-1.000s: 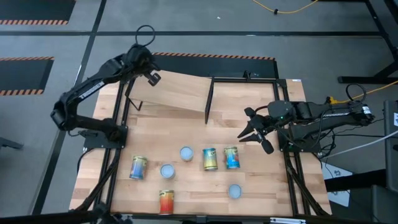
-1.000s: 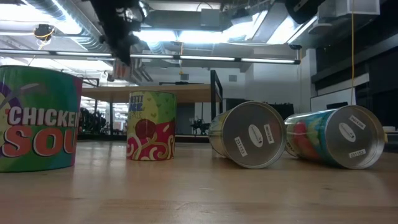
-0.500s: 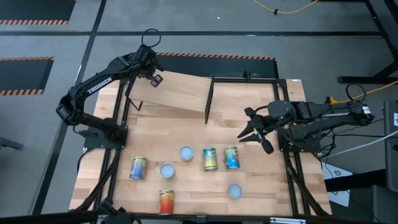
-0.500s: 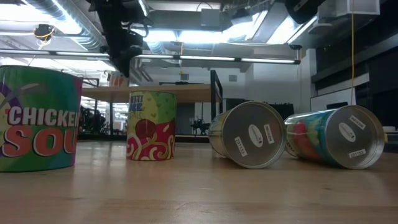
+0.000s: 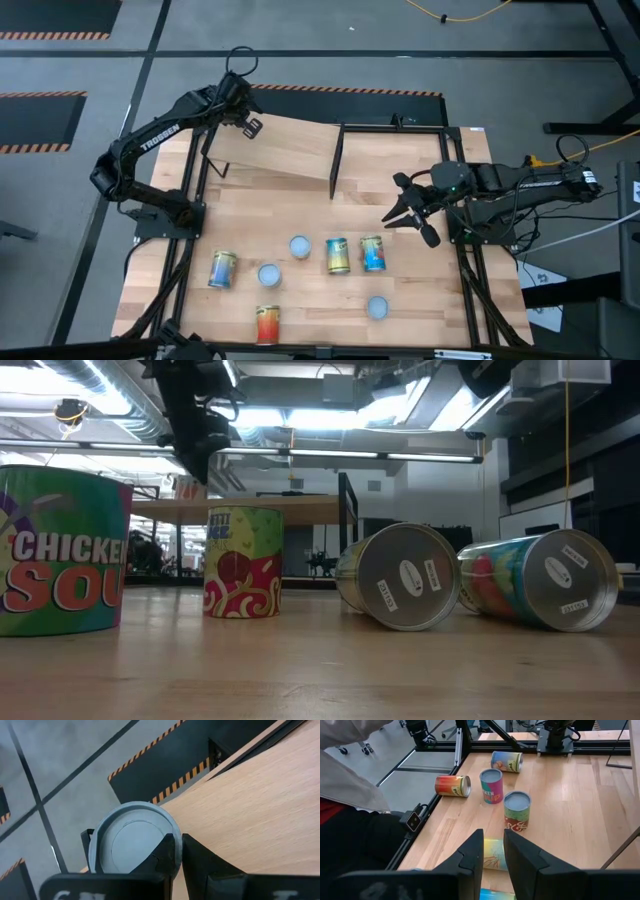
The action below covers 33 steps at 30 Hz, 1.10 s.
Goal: Pick and place cans onto a shelf
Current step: Put the white canned carrot on the shelf
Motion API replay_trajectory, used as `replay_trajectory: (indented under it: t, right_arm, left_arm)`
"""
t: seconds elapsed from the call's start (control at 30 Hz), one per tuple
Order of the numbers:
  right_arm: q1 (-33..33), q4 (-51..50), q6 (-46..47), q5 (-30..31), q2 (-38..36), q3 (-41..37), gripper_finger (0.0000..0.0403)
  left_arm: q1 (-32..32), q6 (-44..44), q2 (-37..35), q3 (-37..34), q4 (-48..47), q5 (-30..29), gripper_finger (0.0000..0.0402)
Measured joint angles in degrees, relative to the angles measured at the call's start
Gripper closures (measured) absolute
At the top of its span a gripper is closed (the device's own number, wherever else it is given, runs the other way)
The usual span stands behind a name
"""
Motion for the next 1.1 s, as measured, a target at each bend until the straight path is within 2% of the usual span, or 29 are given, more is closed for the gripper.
replay_trajectory:
  t: [0.37,1.1]
  right_arm:
    - [0.00,-0.01,0.01,0.01,0.00,0.00,0.0324]
    - [0.00,-0.02,0.01,0.00,0.00,0.00,0.0324]
  left_arm:
    - [0.00,0.01,0.00,0.00,0.00,0.00,0.0379]
    - [-0.04,0.05,0.00,0.00,-0.03,0.00,0.0321]
